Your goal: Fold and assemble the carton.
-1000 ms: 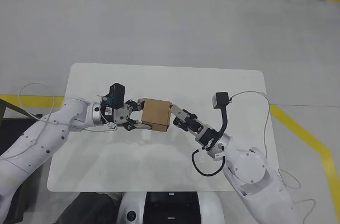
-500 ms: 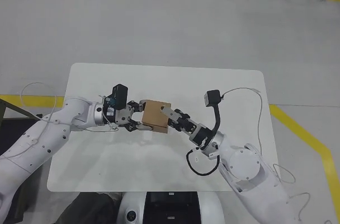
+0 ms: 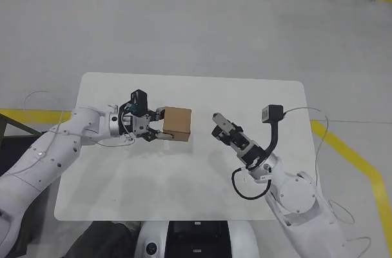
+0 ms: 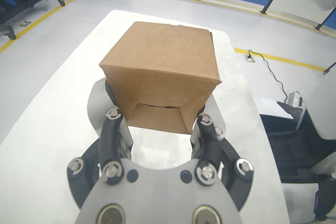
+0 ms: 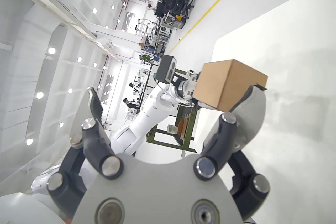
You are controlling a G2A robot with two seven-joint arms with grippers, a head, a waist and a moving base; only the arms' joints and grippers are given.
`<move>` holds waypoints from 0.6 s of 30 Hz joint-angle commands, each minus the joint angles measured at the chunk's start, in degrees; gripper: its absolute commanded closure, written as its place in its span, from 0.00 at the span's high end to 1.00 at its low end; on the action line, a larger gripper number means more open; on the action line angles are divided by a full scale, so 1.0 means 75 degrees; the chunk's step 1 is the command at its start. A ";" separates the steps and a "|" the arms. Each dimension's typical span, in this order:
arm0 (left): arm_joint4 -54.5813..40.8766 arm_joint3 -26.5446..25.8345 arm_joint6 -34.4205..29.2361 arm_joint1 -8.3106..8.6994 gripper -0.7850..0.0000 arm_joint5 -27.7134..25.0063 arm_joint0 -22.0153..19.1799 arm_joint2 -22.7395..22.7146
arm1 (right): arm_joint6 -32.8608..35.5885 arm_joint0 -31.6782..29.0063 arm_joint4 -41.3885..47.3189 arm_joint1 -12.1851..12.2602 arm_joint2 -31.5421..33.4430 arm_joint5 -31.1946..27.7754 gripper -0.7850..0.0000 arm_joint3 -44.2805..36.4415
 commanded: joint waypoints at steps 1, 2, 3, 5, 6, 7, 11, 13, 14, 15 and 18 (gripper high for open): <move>-0.0032 0.0023 -0.0332 -0.0157 0.66 0.0164 -0.0041 0.0176 | 0.0000 -0.0128 -0.0027 0.0018 0.0125 -0.0212 1.00 -0.0054; -0.0112 0.0114 -0.0500 -0.0237 0.66 0.0198 -0.0056 0.0266 | -0.0024 -0.0200 -0.0021 0.0026 0.0189 -0.0310 1.00 -0.0082; -0.0217 0.0173 -0.0639 -0.0318 0.66 0.0227 -0.0090 0.0339 | -0.0021 -0.0269 -0.0005 0.0033 0.0236 -0.0405 1.00 -0.0099; -0.0340 0.0279 -0.0903 -0.0473 0.66 0.0287 -0.0156 0.0475 | -0.0027 -0.0394 0.0014 0.0045 0.0330 -0.0569 1.00 -0.0113; -0.0336 0.0322 -0.1062 -0.0545 0.66 0.0386 -0.0191 0.0533 | -0.0028 -0.0448 0.0037 0.0051 0.0374 -0.0626 1.00 -0.0119; -0.0255 0.0339 -0.1251 -0.0614 0.67 0.0508 -0.0225 0.0597 | -0.0034 -0.0491 0.0062 0.0055 0.0422 -0.0685 1.00 -0.0117; -0.0083 0.0433 -0.1811 -0.0857 0.73 0.0892 -0.0321 0.0777 | 0.0009 -0.0591 0.0146 0.0067 0.0533 -0.0829 1.00 -0.0094; -0.0050 0.0510 -0.1996 -0.0949 0.79 0.0975 -0.0365 0.0810 | 0.0035 -0.0612 0.0159 0.0070 0.0559 -0.0861 1.00 -0.0086; 0.0003 0.0527 -0.2083 -0.0987 0.82 0.1021 -0.0384 0.0820 | 0.0033 -0.0621 0.0166 0.0070 0.0570 -0.0876 1.00 -0.0085; 0.0000 0.0567 -0.2139 -0.1022 0.94 0.1042 -0.0386 0.0824 | 0.0031 -0.0635 0.0176 0.0070 0.0575 -0.0880 1.00 -0.0080; -0.0085 0.0723 -0.2343 -0.1104 1.00 0.0953 -0.0404 0.0817 | 0.0051 -0.0663 0.0212 0.0070 0.0588 -0.0910 1.00 -0.0053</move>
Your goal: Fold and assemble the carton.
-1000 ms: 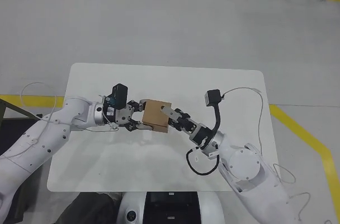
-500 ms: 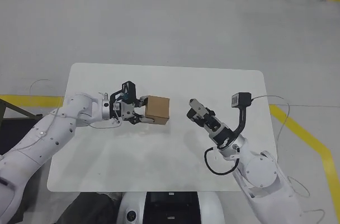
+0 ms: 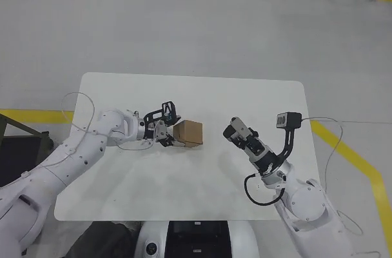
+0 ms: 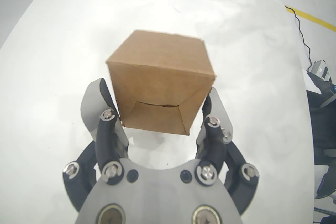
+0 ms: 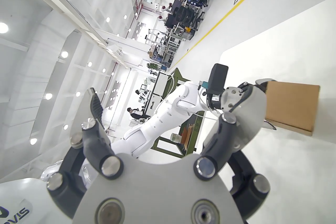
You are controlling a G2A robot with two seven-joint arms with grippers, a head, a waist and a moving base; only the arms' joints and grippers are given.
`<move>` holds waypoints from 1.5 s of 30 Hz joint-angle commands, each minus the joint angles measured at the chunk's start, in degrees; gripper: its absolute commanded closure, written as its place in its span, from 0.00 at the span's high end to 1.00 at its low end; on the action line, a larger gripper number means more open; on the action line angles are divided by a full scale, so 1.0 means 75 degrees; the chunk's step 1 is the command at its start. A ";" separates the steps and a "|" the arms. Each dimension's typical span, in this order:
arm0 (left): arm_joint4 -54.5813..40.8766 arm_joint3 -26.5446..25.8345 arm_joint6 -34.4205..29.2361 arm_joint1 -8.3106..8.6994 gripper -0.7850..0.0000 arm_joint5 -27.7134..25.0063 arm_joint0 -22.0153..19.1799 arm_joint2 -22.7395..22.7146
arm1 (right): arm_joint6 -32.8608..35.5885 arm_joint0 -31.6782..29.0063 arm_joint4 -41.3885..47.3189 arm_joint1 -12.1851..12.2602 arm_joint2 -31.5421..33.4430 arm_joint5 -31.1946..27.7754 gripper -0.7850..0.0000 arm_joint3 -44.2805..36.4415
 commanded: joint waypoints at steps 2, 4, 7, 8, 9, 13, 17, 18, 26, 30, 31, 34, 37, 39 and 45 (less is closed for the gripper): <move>-0.0191 0.0162 -0.0140 -0.0065 1.00 -0.0165 -0.0010 -0.0036 | 0.0036 -0.0013 0.0063 -0.0001 0.0003 -0.0021 1.00 0.0054; -0.0318 0.0260 -0.0130 -0.0097 1.00 -0.0263 -0.0008 -0.0095 | 0.0064 -0.0011 0.0086 -0.0002 -0.0001 -0.0026 1.00 0.0080; -0.0417 0.0351 0.0071 -0.0111 1.00 -0.0387 0.0027 -0.0247 | 0.0103 -0.0015 0.0103 -0.0003 -0.0012 -0.0034 1.00 0.0098; -0.0430 0.0366 0.0155 -0.0103 1.00 -0.0453 0.0054 -0.0306 | 0.0118 -0.0018 0.0107 -0.0003 -0.0016 -0.0037 1.00 0.0097; -0.0437 0.0362 0.0275 -0.0088 1.00 -0.0532 0.0080 -0.0385 | 0.0135 -0.0022 0.0113 -0.0003 -0.0019 -0.0038 1.00 0.0097; -0.0434 0.0312 0.0816 0.0041 1.00 -0.0867 0.0289 -0.0783 | 0.0172 -0.0022 0.0124 -0.0001 0.0000 0.0000 1.00 0.0135; -0.0491 0.0183 0.1479 0.0263 1.00 -0.1131 0.0589 -0.1403 | 0.0128 0.0036 0.0028 0.0005 0.0098 0.0124 1.00 0.0304; -0.0506 0.0145 0.1654 0.0328 1.00 -0.1188 0.0686 -0.1584 | 0.0105 0.0052 -0.0034 0.0006 0.0116 0.0155 1.00 0.0359; -0.0721 -0.0063 0.2646 0.0903 1.00 -0.1440 0.1710 -0.3240 | 0.0100 0.0240 -0.0931 0.0038 0.0258 -0.0157 1.00 0.1060; -0.0697 -0.0216 0.2602 0.1144 1.00 -0.1391 0.2242 -0.3967 | -0.0018 0.0327 -0.1463 0.0057 0.0373 -0.0469 1.00 0.1428; -0.0722 -0.0241 0.2581 0.1191 1.00 -0.1397 0.2356 -0.4123 | -0.0046 0.0364 -0.1699 0.0065 0.0396 -0.0543 1.00 0.1534; -0.0733 -0.0371 0.2460 0.1317 1.00 -0.1467 0.2640 -0.4566 | -0.0314 0.0466 -0.2345 0.0078 0.0502 -0.0689 1.00 0.1842; -0.0654 -0.0642 0.2317 0.1442 1.00 -0.1529 0.2985 -0.5027 | -0.0749 0.0470 -0.3223 0.0103 0.0693 -0.0690 1.00 0.1963; -0.0633 -0.0763 0.2213 0.1496 1.00 -0.1502 0.3157 -0.5239 | -0.0968 0.0398 -0.3534 0.0114 0.0792 -0.0685 1.00 0.1903; -0.0811 -0.1137 0.1682 0.1627 1.00 -0.1492 0.3630 -0.5807 | -0.1279 0.0061 -0.4802 0.0167 0.1108 -0.0192 1.00 0.1491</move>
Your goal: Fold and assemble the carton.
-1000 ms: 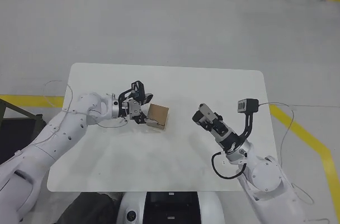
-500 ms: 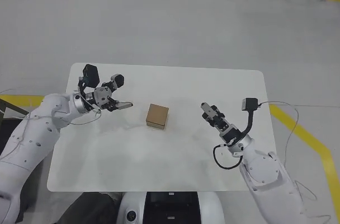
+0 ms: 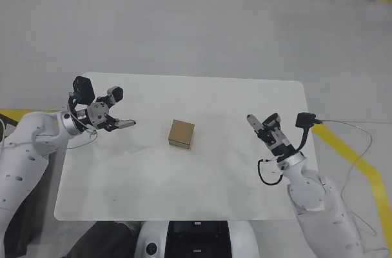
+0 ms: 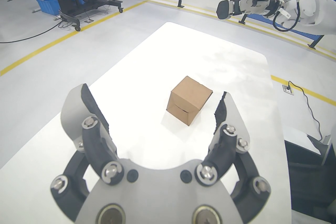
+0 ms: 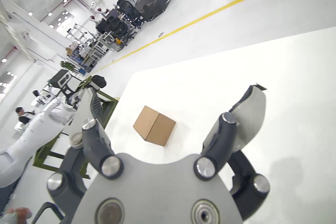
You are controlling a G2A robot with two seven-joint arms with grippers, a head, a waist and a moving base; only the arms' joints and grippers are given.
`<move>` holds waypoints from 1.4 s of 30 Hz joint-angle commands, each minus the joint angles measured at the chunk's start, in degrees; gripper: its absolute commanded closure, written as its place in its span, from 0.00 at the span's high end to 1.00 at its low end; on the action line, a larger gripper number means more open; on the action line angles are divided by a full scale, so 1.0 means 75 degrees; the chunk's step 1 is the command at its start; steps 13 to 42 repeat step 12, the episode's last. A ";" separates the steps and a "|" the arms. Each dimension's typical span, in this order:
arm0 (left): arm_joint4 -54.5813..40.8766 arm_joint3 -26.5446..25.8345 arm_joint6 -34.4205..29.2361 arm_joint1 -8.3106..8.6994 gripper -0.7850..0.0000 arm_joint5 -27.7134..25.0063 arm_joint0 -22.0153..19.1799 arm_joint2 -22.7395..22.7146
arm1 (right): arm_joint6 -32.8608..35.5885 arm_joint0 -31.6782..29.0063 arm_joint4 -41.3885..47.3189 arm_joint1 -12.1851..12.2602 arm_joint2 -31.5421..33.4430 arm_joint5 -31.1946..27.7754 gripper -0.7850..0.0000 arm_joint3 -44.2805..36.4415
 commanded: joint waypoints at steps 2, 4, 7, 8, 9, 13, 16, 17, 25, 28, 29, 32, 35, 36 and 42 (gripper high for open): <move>-0.0176 -0.0126 -0.0197 0.0045 1.00 -0.0035 0.0186 -0.0266 | 0.0064 -0.0093 -0.0134 0.0006 0.0069 0.0215 1.00 -0.0130; -0.0261 -0.0173 -0.0274 0.0060 1.00 -0.0042 0.0260 -0.0383 | 0.0123 -0.0091 -0.0206 0.0011 0.0108 0.0299 1.00 -0.0135; -0.0363 -0.0237 -0.0381 0.0068 1.00 -0.0038 0.0327 -0.0497 | 0.0192 -0.0051 -0.0285 0.0010 0.0108 0.0344 1.00 -0.0147; -0.0363 -0.0237 -0.0381 0.0068 1.00 -0.0038 0.0327 -0.0497 | 0.0194 -0.0042 -0.0318 0.0009 0.0108 0.0364 1.00 -0.0151; -0.0363 -0.0237 -0.0381 0.0068 1.00 -0.0038 0.0327 -0.0497 | 0.0194 -0.0042 -0.0318 0.0009 0.0108 0.0364 1.00 -0.0151; -0.0365 -0.0238 -0.0384 0.0068 1.00 -0.0038 0.0328 -0.0499 | 0.0197 -0.0040 -0.0323 0.0009 0.0108 0.0365 1.00 -0.0151; -0.0365 -0.0238 -0.0384 0.0068 1.00 -0.0038 0.0328 -0.0499 | 0.0197 -0.0040 -0.0323 0.0009 0.0108 0.0365 1.00 -0.0151; -0.0365 -0.0238 -0.0384 0.0068 1.00 -0.0038 0.0328 -0.0499 | 0.0197 -0.0040 -0.0323 0.0009 0.0108 0.0365 1.00 -0.0151; -0.0365 -0.0238 -0.0384 0.0068 1.00 -0.0038 0.0328 -0.0499 | 0.0197 -0.0040 -0.0323 0.0009 0.0108 0.0365 1.00 -0.0151; -0.0365 -0.0238 -0.0384 0.0068 1.00 -0.0038 0.0328 -0.0499 | 0.0197 -0.0040 -0.0323 0.0009 0.0108 0.0365 1.00 -0.0151; -0.0365 -0.0238 -0.0384 0.0068 1.00 -0.0038 0.0328 -0.0499 | 0.0197 -0.0040 -0.0323 0.0009 0.0108 0.0365 1.00 -0.0151; -0.0365 -0.0238 -0.0384 0.0068 1.00 -0.0038 0.0328 -0.0499 | 0.0197 -0.0040 -0.0323 0.0009 0.0108 0.0365 1.00 -0.0151; -0.0365 -0.0238 -0.0384 0.0068 1.00 -0.0038 0.0328 -0.0499 | 0.0197 -0.0040 -0.0323 0.0009 0.0108 0.0365 1.00 -0.0151; -0.0365 -0.0238 -0.0384 0.0068 1.00 -0.0038 0.0328 -0.0499 | 0.0197 -0.0040 -0.0323 0.0009 0.0108 0.0365 1.00 -0.0151; -0.0365 -0.0238 -0.0384 0.0068 1.00 -0.0038 0.0328 -0.0499 | 0.0197 -0.0040 -0.0323 0.0009 0.0108 0.0365 1.00 -0.0151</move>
